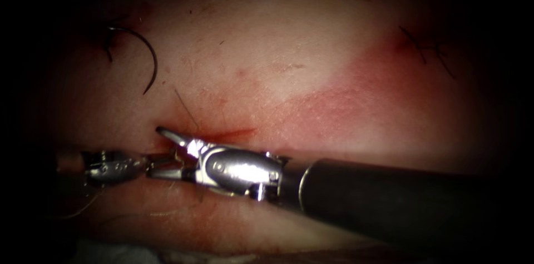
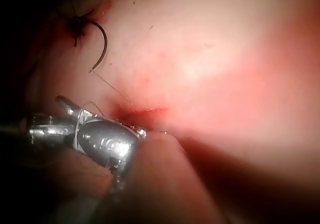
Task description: Wound Closure
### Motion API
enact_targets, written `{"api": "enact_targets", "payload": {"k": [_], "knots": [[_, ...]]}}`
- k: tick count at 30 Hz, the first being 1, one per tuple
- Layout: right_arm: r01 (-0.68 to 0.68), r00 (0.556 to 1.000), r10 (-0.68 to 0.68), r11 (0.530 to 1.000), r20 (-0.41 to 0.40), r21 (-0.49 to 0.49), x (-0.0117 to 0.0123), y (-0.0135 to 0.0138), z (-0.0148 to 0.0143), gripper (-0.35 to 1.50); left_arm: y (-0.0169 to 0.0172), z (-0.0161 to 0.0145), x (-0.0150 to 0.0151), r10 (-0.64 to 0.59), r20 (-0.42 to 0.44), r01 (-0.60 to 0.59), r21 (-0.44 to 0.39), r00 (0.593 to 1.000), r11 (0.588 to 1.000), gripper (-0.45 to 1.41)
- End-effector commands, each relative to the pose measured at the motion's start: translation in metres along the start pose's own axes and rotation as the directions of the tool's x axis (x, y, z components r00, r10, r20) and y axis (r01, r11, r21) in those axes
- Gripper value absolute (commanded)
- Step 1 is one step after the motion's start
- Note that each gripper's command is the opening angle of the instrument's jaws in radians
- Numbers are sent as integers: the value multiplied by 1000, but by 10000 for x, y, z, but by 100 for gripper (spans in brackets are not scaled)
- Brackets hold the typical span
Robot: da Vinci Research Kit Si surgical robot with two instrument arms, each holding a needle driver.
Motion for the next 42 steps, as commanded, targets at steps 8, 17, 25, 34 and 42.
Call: {"api": "enact_targets", "payload": {"k": [8, 17, 25, 34, 42], "knots": [[39, 997, -38, 999, 65, -21, -42, -21, 30, 137, 38, -41, 30, 47, 3, -47, -31, 999, 998, -45], [43, 994, -35, 996, 105, -72, -48, -10, 26, 138, 81, -70, 98, 109, 4, -109, -57, 994, 992, -45], [56, 989, -54, 998, 135, -10, -63, -25, 32, 138, 50, -106, 120, 129, 6, -128, -55, 992, 990, -45], [58, 988, -62, 998, 143, 26, -66, -32, 28, 138, 22, -123, 150, 176, 4, -175, -48, 984, 983, -45], [61, 987, -72, 995, 142, 81, -72, -44, 26, 138, -18, -121, 167, 193, 15, -192, -40, 981, 981, -45]]}}
